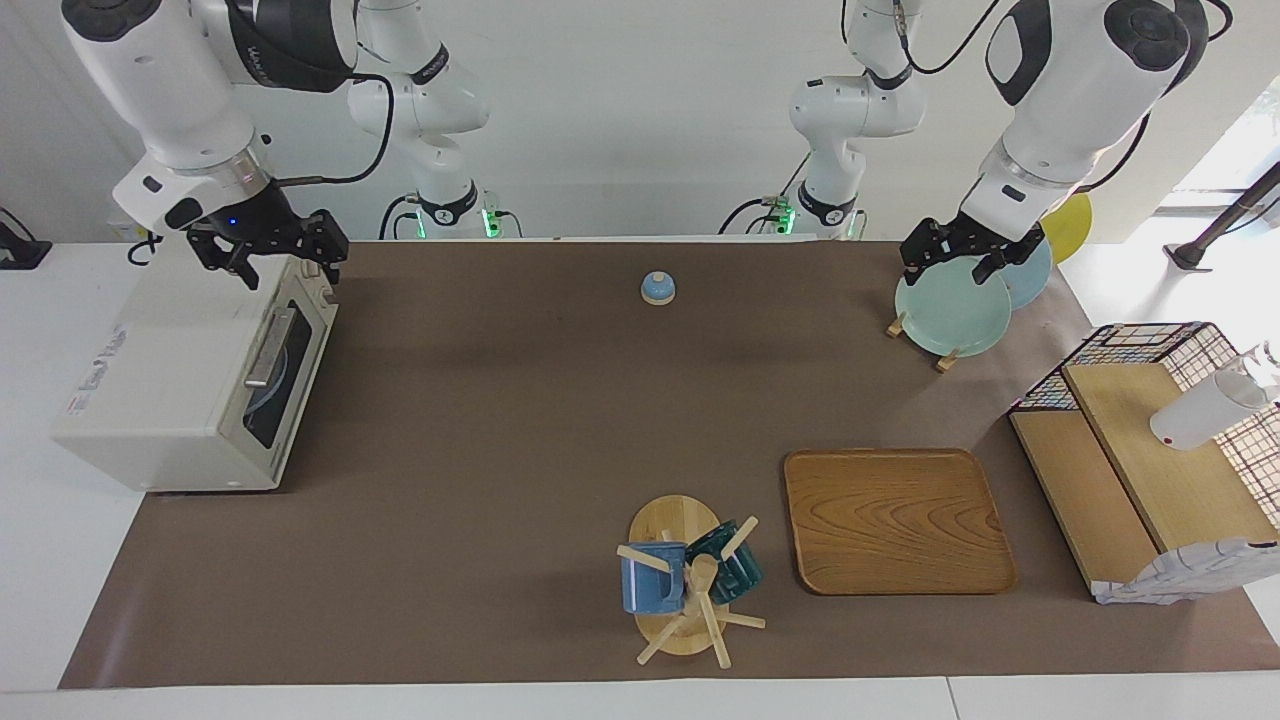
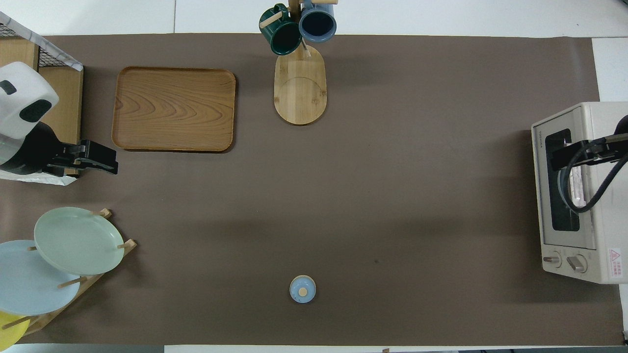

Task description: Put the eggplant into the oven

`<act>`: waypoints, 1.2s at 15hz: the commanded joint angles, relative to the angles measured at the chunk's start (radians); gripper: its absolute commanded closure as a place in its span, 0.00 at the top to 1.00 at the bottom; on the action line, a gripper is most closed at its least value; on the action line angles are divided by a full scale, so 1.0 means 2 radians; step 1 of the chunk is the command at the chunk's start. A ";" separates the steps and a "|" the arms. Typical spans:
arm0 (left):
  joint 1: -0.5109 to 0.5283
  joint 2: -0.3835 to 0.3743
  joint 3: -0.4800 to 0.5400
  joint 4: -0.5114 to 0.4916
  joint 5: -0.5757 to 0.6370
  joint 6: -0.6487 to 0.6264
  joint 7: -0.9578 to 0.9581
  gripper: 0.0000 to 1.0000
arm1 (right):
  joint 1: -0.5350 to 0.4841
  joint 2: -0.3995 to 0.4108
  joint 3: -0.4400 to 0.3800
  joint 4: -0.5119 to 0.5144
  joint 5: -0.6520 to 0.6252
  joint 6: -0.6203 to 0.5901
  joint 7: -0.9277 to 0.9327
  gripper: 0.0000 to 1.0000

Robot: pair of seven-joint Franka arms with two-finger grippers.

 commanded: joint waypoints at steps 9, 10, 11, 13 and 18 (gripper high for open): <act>0.007 -0.011 -0.004 -0.008 0.007 0.000 0.005 1.00 | -0.004 -0.013 -0.001 -0.016 0.016 -0.001 0.008 1.00; 0.007 -0.011 -0.003 -0.008 0.007 0.000 0.005 1.00 | -0.004 -0.013 -0.001 -0.015 0.019 0.000 0.009 1.00; 0.007 -0.011 -0.003 -0.008 0.007 0.000 0.005 1.00 | -0.004 -0.010 -0.001 -0.012 0.020 0.000 0.010 1.00; 0.007 -0.011 -0.003 -0.008 0.007 0.000 0.005 1.00 | -0.004 -0.010 -0.001 -0.013 0.021 -0.010 0.010 1.00; 0.007 -0.011 -0.004 -0.008 0.007 0.000 0.005 1.00 | -0.004 -0.010 -0.002 -0.012 0.021 -0.009 0.010 1.00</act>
